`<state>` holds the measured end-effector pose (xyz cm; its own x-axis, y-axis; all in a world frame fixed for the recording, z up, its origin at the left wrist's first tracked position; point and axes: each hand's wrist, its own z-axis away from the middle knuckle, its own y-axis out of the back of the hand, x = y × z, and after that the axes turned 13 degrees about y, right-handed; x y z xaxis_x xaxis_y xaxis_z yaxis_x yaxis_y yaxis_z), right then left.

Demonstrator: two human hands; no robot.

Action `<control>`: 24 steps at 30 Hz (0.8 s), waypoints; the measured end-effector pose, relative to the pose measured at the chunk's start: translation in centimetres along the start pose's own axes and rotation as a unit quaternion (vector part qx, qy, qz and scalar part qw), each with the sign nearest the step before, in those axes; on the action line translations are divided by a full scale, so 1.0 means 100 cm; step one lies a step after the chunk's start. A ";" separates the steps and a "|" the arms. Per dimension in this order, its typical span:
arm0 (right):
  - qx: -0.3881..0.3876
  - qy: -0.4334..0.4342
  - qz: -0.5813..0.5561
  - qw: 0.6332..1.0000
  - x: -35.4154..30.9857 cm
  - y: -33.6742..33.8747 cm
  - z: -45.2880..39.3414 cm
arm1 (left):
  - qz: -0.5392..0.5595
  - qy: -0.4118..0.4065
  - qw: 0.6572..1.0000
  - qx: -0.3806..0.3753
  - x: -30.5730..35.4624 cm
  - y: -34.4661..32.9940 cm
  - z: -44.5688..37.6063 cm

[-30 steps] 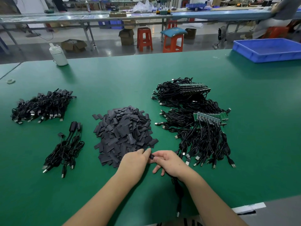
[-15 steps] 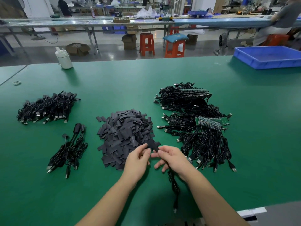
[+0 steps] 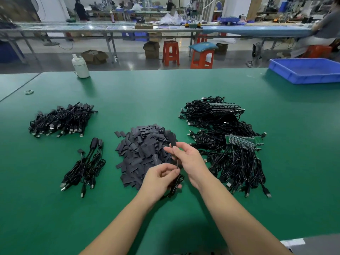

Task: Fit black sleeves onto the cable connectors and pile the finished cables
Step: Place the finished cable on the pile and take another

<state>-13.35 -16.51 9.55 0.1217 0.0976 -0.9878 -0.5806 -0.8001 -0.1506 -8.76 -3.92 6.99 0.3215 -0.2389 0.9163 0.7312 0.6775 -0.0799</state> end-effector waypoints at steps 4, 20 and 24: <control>-0.030 0.065 0.201 0.977 0.002 0.014 -0.002 | -0.201 -0.051 0.960 0.188 0.012 0.031 -0.002; 0.008 -0.068 0.662 0.746 -0.010 0.204 -0.044 | -0.500 0.066 0.719 0.478 0.004 0.220 -0.039; 0.010 -0.053 0.689 0.723 -0.024 0.211 -0.048 | -0.513 0.076 0.712 0.473 0.008 0.221 -0.044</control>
<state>-22.04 -36.47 8.94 -0.6454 -0.7375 -0.1991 -0.1046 -0.1729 0.9794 10.30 7.82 4.19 0.0240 -0.9697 0.2431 -0.0820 0.2404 0.9672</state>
